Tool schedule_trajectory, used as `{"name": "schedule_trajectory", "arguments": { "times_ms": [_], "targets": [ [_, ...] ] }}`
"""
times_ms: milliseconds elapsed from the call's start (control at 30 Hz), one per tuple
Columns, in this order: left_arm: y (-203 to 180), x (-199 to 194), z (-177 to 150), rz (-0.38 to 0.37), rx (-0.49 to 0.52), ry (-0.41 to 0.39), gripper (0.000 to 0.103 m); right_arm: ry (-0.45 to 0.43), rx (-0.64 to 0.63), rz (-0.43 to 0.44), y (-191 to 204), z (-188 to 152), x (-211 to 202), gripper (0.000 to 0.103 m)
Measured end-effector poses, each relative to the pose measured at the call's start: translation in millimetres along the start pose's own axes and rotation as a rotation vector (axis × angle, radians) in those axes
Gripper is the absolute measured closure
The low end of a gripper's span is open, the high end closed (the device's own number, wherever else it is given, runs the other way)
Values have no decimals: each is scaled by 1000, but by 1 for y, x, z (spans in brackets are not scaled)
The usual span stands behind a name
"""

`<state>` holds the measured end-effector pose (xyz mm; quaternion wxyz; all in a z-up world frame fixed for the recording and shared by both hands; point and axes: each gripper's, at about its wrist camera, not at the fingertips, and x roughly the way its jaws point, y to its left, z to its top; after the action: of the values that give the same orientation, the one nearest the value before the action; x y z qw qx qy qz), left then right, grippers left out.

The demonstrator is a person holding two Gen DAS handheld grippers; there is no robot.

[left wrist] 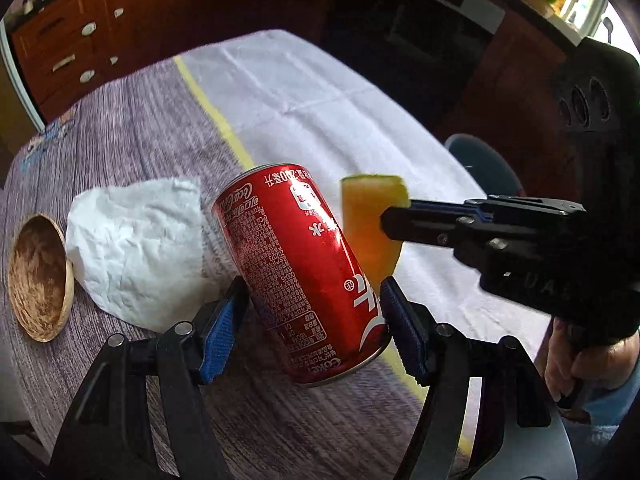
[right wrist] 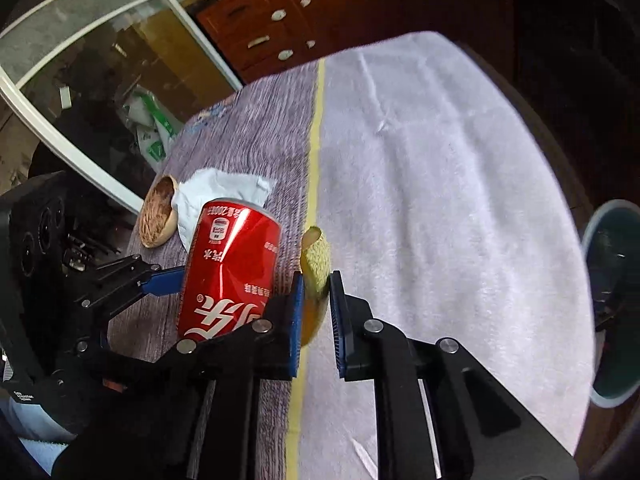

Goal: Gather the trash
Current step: 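Carry the can and peel over the bin and open both tools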

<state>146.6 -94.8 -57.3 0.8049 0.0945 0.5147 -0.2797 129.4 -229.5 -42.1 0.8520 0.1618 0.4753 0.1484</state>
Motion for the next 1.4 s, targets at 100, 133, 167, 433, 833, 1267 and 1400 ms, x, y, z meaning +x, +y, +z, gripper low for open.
{"name": "schedule_trajectory", "arguments": {
  "times_ms": [100,133,167,433,833,1267,1400],
  "targets": [
    [-15,-7,1,1,19,-8,34,-35,31,-4,-12,-3,-20,91],
    [-20,-8,2,-1,25,-9,34,-51,42,-7,-18,-6,-29,91],
    [-25,-9,5,-3,31,-10,34,-60,48,-9,-22,-7,-35,91],
    [-81,-15,27,-24,113,-32,34,-182,151,-59,-80,-18,-102,91],
    [-185,15,68,-121,260,-27,34,-303,323,-203,-185,-55,-177,91],
    [-271,105,91,-167,342,91,34,-238,463,-334,-267,-86,-158,91],
    [-278,134,91,-166,331,149,34,-215,479,-356,-279,-90,-152,91]
  ]
}}
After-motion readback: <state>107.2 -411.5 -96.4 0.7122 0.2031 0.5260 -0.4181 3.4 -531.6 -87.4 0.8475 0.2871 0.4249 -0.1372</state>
